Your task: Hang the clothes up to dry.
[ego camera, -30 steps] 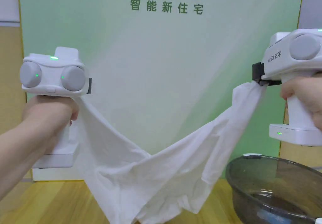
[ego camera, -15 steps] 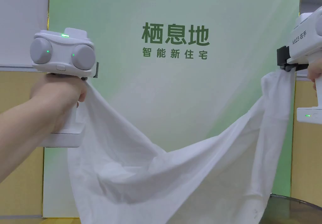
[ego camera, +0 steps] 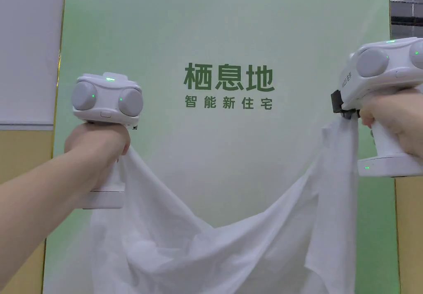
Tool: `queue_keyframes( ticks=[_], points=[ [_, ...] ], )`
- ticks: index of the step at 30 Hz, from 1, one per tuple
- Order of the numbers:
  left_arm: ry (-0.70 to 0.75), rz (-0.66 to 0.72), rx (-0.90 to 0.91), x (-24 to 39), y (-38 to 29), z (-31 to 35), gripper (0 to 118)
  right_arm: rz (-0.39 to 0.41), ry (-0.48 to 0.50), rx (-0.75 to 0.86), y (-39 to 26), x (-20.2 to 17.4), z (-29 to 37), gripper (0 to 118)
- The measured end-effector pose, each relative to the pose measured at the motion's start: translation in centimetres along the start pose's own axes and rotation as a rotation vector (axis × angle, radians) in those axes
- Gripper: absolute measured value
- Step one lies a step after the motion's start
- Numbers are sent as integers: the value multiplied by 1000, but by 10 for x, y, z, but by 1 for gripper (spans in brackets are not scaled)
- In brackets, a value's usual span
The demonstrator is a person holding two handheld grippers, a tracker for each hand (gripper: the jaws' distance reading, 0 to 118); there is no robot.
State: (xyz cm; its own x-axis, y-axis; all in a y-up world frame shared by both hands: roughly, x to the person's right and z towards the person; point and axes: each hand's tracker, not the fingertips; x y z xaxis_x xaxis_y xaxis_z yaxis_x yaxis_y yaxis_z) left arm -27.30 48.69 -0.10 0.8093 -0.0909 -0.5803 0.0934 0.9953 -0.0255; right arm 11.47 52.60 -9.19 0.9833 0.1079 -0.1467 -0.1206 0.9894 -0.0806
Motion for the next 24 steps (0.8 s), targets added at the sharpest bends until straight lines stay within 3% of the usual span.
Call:
queue_keyframes(
  ticks=[12, 17, 19, 24],
  points=[
    [-2, 16, 51, 18, 23, -87, 3, 12, -12, 5, 37, -37, -76, 4],
    [11, 6, -5, 23, -10, -113, 3, 35, -25, -37, 16, -48, -101, 3],
    [-8, 64, -74, 22, -29, -121, 3, 29, -15, -64, 4, -52, -112, 4],
    [-3, -28, -95, 27, -71, -120, 3, 51, 15, -116, -40, -67, -123, 4]
  ],
)
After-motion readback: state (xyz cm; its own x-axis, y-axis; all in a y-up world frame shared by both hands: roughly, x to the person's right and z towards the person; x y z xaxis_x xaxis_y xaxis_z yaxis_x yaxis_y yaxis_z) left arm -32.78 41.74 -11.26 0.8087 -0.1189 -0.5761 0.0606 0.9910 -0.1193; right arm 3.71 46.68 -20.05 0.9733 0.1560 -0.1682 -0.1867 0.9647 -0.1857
